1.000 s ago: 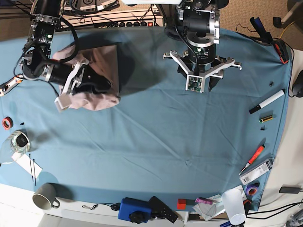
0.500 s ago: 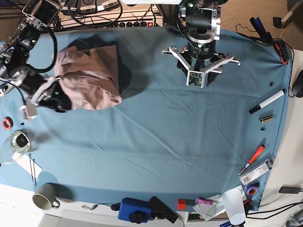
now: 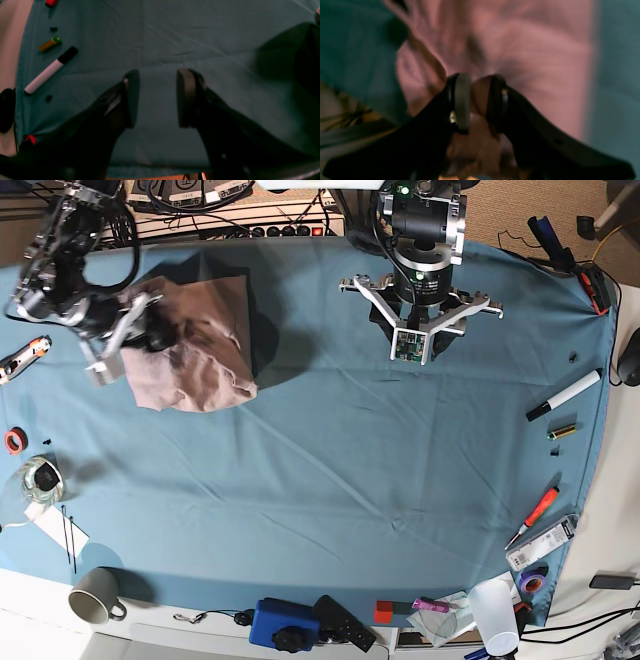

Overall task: Fold the T-shirt properly
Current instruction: 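Fold the shirt's end over the bundle with the right gripper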

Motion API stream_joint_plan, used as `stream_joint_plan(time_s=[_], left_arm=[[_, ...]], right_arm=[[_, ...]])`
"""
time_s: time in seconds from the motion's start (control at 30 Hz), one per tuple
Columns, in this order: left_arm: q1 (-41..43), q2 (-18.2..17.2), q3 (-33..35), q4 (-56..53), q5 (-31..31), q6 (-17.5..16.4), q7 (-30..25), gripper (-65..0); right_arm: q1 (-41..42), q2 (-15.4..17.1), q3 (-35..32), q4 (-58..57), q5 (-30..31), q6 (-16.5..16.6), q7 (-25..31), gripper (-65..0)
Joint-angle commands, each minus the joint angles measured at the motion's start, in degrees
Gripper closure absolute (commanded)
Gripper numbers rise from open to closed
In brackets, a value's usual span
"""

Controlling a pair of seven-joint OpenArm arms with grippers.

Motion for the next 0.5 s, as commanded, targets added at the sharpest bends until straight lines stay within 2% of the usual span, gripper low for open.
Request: stream_joint_plan(time_s=[0.0, 0.07, 0.27, 0.4, 0.47], left_arm=[[0.7, 1.0, 1.1, 1.0, 0.7, -0.5, -1.4, -24.9], [0.7, 1.0, 1.1, 1.0, 0.7, -0.5, -1.4, -24.9], [0.7, 1.0, 1.1, 1.0, 0.7, -0.5, -1.5, -24.9], [0.7, 1.0, 1.1, 1.0, 0.7, -0.5, -1.5, -24.9], [0.6, 1.0, 1.1, 1.0, 0.7, -0.5, -1.5, -24.9]], right_arm=[[0.2, 0.9, -1.2, 0.8, 3.1, 0.1, 1.0, -15.7], [-0.2, 1.0, -4.5, 0.8, 6.4, 0.1, 1.0, -15.7], [-0.4, 1.0, -12.9, 0.9, 8.6, 0.1, 1.0, -15.7], [1.4, 0.9, -13.4, 3.0, 14.2, 0.1, 1.0, -15.7], [3.0, 0.9, -11.8, 4.3, 14.4, 0.1, 1.0, -15.7]])
